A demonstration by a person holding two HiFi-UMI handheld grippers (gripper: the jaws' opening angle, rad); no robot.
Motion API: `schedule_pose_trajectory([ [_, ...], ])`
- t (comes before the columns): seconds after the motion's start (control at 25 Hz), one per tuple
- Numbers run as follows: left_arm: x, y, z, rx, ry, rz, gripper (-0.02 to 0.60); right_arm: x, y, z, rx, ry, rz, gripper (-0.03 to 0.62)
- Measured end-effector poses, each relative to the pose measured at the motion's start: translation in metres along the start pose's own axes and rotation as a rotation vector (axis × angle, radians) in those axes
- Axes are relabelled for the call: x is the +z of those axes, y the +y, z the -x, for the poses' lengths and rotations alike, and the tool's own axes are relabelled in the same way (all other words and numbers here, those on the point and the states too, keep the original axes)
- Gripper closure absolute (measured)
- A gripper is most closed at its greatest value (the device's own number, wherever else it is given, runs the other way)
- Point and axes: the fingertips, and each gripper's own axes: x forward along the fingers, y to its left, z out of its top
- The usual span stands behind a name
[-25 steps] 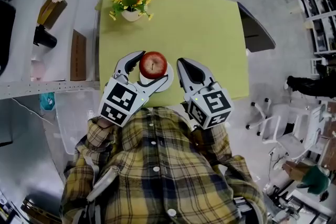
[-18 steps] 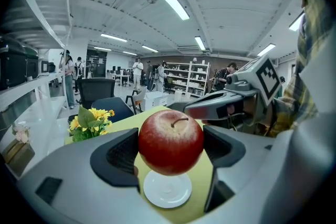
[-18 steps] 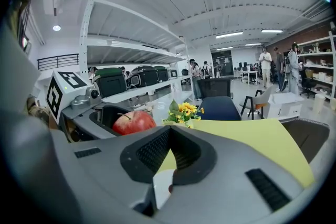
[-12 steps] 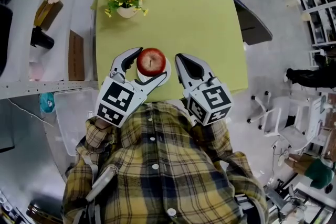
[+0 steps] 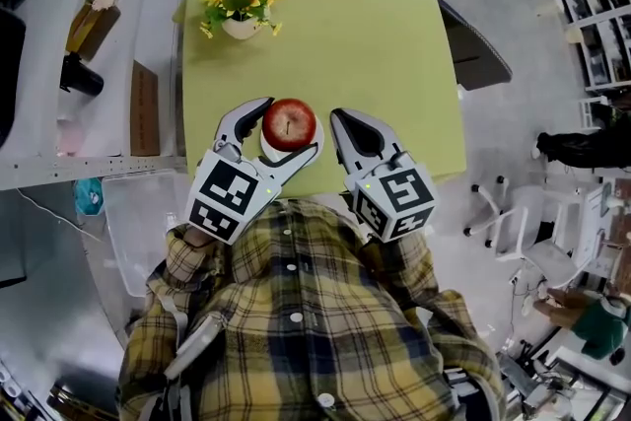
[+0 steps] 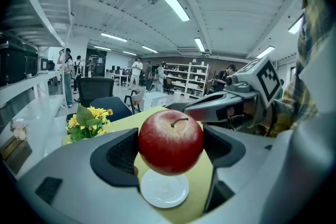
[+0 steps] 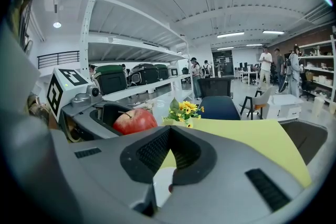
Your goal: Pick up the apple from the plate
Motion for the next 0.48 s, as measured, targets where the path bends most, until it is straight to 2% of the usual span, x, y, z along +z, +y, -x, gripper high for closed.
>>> schedule_pose_trajectory([
  [0.48, 0.0008, 0.008, -0.0006, 0.01, 0.009, -0.002, 0.187, -0.0003, -0.0003, -0.0075, 0.014, 0.002, -0.003, 0.597],
])
